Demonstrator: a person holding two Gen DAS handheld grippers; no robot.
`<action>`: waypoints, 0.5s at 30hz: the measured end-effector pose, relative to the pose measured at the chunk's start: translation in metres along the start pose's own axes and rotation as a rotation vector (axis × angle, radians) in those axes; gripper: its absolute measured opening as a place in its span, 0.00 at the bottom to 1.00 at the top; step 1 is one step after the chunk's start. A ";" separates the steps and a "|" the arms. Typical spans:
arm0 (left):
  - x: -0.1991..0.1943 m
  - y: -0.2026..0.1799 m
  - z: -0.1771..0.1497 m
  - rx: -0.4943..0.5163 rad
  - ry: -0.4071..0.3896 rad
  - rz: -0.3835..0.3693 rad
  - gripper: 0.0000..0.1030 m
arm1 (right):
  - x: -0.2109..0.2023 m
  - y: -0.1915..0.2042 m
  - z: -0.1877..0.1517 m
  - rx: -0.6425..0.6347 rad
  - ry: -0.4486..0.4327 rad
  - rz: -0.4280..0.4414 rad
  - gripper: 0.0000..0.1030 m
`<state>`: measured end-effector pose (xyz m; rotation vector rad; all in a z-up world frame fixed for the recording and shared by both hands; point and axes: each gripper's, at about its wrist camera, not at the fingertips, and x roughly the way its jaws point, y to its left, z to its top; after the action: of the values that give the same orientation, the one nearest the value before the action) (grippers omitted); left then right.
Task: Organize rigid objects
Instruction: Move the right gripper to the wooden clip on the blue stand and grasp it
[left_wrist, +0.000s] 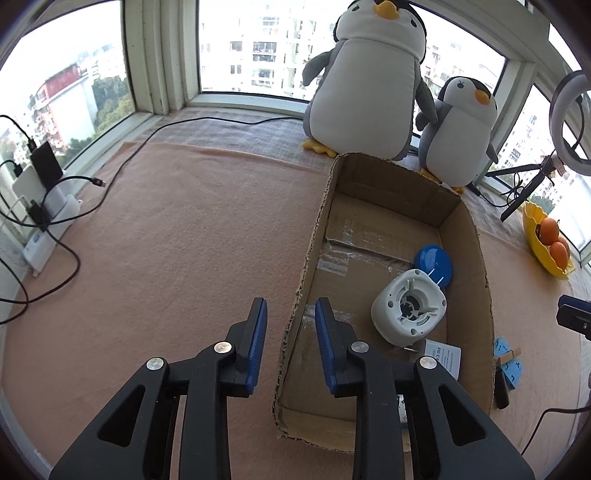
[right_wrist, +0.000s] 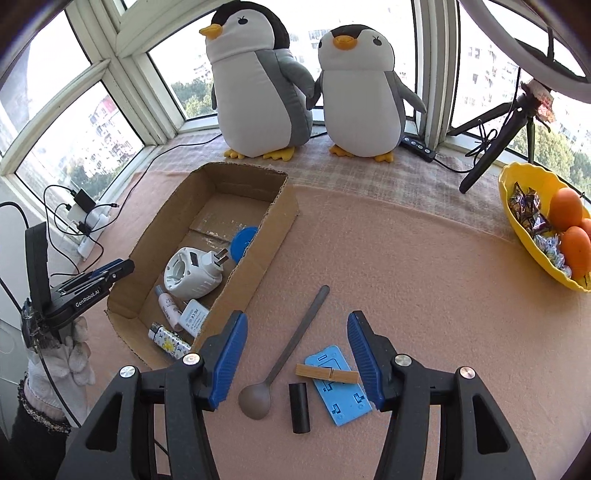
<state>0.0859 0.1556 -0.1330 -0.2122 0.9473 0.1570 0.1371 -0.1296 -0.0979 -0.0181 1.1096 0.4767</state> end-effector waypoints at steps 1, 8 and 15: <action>-0.003 0.001 0.000 -0.002 -0.003 -0.001 0.24 | 0.001 -0.002 -0.002 -0.005 0.006 0.003 0.51; -0.025 0.006 -0.002 -0.015 -0.033 0.014 0.24 | 0.009 -0.015 -0.022 -0.117 0.072 0.003 0.48; -0.051 0.013 -0.010 -0.048 -0.055 0.031 0.24 | 0.028 -0.014 -0.041 -0.289 0.155 -0.016 0.34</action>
<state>0.0462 0.1634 -0.0985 -0.2362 0.8927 0.2130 0.1172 -0.1422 -0.1438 -0.3211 1.1826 0.6265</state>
